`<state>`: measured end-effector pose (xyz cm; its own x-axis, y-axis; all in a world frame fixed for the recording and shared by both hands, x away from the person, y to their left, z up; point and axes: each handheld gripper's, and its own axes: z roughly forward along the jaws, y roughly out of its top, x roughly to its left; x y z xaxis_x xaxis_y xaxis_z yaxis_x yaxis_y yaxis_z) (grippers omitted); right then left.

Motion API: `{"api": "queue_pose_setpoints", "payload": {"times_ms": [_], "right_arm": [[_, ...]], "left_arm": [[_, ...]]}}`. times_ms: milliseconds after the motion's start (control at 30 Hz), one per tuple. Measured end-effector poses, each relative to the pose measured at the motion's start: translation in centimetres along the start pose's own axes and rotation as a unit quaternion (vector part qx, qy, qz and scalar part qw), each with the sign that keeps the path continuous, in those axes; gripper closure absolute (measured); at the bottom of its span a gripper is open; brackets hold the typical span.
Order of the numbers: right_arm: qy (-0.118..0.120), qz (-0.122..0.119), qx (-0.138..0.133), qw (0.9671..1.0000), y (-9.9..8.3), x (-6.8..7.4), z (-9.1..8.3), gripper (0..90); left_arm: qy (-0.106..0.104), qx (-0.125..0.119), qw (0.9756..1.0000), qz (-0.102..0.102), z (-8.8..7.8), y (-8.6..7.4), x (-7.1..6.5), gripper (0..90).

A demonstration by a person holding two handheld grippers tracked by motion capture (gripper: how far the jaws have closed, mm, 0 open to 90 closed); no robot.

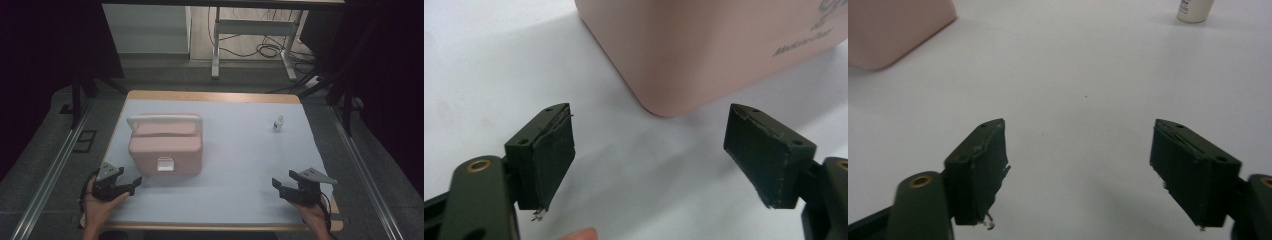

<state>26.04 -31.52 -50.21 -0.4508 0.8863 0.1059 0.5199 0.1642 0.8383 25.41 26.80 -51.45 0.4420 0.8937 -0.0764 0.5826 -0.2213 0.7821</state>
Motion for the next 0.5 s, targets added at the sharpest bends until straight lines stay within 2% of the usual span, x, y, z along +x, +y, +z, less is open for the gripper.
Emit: {"api": "queue_pose_setpoints", "payload": {"times_ms": [33, 67, 133, 300, 333, 500], "right_arm": [[0.000, 0.000, 0.000, 1.0000, 0.00, 0.00, 0.00, 24.5], [-0.005, -0.016, 0.002, 0.9999, -0.01, -0.05, 0.20, 28.6], [-0.007, -0.020, 0.000, 0.9998, 0.00, -0.06, 0.24, 31.1], [-0.009, -0.036, -0.002, 0.9993, 0.07, -0.09, 0.23, 34.5], [-0.003, -0.042, 0.001, 0.9991, 0.04, 0.03, 0.22, 34.6], [0.009, -0.058, 0.013, 0.9982, -0.05, 0.28, 0.33, 34.9]], "left_arm": [[-0.003, -0.002, 1.0000, -0.003, -0.03, 0.01, 0.02, 21.1], [-0.006, -0.004, 1.0000, -0.003, -0.10, 0.02, 0.03, 23.1], [-0.008, -0.008, 0.9999, -0.004, -0.18, 0.00, -0.02, 24.5], [-0.024, -0.014, 0.9996, -0.006, -0.37, 0.01, -0.05, 35.9], [-0.029, -0.013, 0.9995, -0.004, -0.40, 0.09, -0.11, 39.6], [-0.030, -0.012, 0.9995, -0.003, -0.36, 0.26, -0.29, 42.2]]}}
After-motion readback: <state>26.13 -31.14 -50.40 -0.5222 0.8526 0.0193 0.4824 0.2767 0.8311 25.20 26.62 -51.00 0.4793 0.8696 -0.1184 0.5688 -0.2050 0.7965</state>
